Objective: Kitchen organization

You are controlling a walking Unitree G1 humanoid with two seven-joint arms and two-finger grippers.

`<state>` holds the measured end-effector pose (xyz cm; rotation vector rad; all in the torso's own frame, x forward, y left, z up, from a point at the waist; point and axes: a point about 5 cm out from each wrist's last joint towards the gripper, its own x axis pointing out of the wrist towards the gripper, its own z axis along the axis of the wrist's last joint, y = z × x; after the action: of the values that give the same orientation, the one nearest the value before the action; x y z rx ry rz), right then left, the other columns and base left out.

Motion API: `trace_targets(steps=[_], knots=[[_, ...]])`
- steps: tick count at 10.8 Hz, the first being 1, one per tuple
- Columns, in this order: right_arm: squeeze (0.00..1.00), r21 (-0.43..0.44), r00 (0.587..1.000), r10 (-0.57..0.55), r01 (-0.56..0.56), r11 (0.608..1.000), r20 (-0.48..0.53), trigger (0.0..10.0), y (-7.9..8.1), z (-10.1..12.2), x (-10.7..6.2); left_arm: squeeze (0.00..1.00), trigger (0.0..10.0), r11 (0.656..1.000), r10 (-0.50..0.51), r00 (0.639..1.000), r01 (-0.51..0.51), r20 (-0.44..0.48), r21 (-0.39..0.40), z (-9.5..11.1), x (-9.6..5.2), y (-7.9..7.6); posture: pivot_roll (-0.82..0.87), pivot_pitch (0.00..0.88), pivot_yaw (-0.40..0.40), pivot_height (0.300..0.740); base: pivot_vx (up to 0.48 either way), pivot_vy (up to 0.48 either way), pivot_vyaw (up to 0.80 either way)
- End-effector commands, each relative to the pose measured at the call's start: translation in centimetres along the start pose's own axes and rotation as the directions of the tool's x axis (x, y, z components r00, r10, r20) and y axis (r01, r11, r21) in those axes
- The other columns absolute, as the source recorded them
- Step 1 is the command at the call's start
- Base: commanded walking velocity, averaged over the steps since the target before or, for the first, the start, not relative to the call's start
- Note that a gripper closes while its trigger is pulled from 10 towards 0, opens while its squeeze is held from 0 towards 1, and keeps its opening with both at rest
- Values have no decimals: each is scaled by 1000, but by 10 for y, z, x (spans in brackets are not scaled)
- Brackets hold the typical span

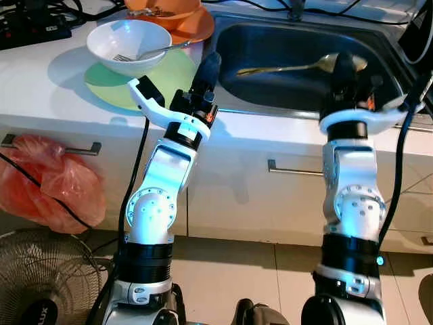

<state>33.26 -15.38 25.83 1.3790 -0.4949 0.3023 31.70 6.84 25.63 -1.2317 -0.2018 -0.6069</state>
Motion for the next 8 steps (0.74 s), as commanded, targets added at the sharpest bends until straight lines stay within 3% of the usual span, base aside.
trace_targets(steps=[1,3,4,5,6,8], knots=[[0,-31,1000,26,-25,999,10,10000,7,-2,5,0,10000,997,-64,998,63,-17,-42,-19,5,-18,97,158,-62,740,0,0,0],[0,-146,999,30,-25,989,31,10000,8,4,13,0,10000,996,-49,998,52,-50,75,-23,2,-16,95,158,-61,740,0,0,0],[0,-191,999,30,-24,981,29,10000,8,6,19,0,10000,978,-21,997,35,-72,207,-22,2,-13,94,157,-62,740,0,0,0],[0,-247,999,23,-17,969,23,10000,6,8,25,0,10000,916,26,995,15,-95,400,-22,2,-8,94,156,-62,740,0,0,0],[0,-264,1000,25,-20,964,13,10000,6,8,30,0,10000,872,41,995,10,-94,490,-20,3,-5,100,154,-64,740,0,0,0],[0,-306,1000,29,-29,952,-3,10000,1,8,40,0,10000,804,32,994,37,-105,594,-19,2,-5,106,154,-65,740,0,0,0]])
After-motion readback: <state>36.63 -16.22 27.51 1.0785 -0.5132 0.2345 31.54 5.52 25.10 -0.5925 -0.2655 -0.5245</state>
